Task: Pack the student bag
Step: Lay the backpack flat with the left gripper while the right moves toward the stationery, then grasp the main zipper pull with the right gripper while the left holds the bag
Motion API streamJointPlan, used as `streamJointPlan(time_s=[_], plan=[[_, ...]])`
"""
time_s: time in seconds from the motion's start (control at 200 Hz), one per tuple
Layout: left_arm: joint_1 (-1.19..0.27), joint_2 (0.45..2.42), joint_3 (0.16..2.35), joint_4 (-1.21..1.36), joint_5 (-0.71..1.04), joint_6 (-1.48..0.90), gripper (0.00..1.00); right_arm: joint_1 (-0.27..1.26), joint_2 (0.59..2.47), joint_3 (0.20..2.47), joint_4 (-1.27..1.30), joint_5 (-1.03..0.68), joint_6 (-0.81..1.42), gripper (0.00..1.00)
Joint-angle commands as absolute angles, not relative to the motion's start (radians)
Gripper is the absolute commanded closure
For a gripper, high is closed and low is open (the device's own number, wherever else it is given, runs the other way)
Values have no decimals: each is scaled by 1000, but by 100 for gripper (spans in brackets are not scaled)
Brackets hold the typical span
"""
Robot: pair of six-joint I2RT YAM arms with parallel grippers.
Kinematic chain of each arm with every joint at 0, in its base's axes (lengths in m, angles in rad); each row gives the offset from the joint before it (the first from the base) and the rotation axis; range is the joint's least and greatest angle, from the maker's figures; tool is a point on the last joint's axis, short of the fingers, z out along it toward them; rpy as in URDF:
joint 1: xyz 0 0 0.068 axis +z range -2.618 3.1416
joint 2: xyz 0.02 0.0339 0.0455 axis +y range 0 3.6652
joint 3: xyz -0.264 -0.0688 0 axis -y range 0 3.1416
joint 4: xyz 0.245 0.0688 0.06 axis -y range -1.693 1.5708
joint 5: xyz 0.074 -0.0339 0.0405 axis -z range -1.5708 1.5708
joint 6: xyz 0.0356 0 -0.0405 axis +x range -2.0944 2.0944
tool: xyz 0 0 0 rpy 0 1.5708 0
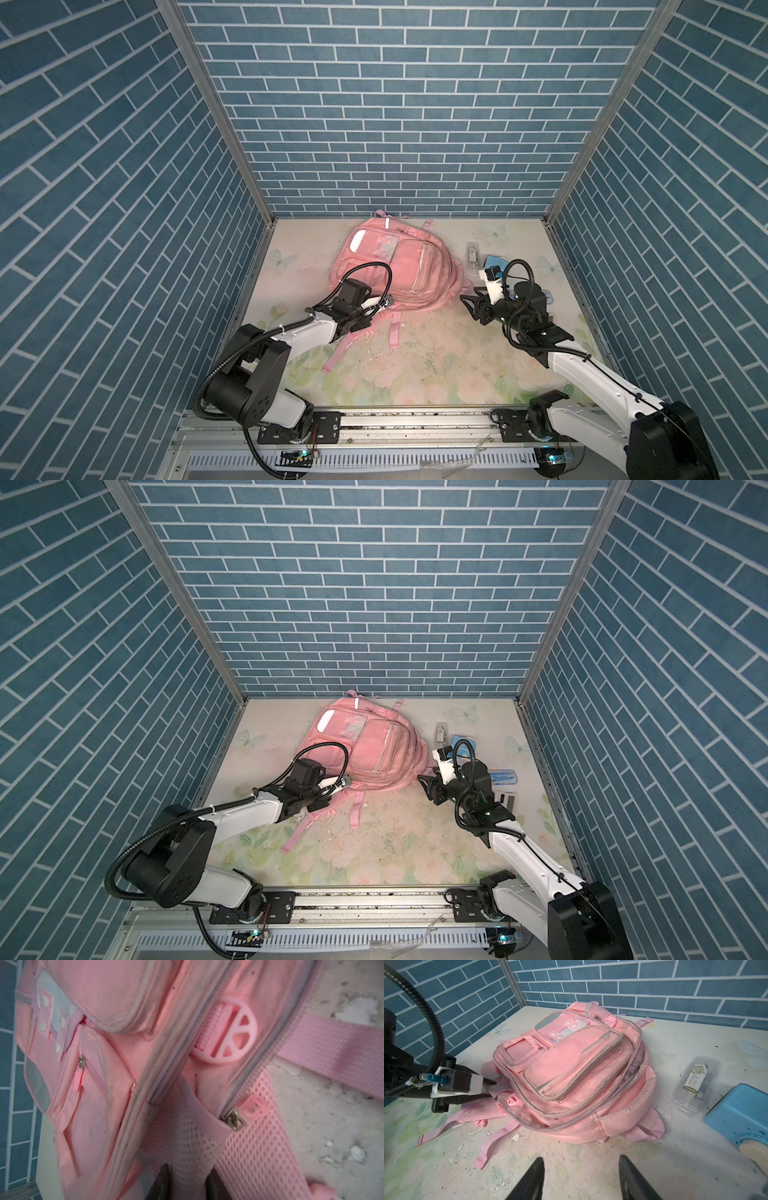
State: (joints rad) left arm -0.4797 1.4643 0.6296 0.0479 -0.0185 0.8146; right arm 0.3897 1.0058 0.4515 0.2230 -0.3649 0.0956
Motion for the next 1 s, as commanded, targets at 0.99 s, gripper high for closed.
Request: streamJointPlan(time_s=[0.99], plan=[[-706, 1365, 629, -73, 100, 305, 87, 729, 1169, 431, 459, -190, -172, 59]])
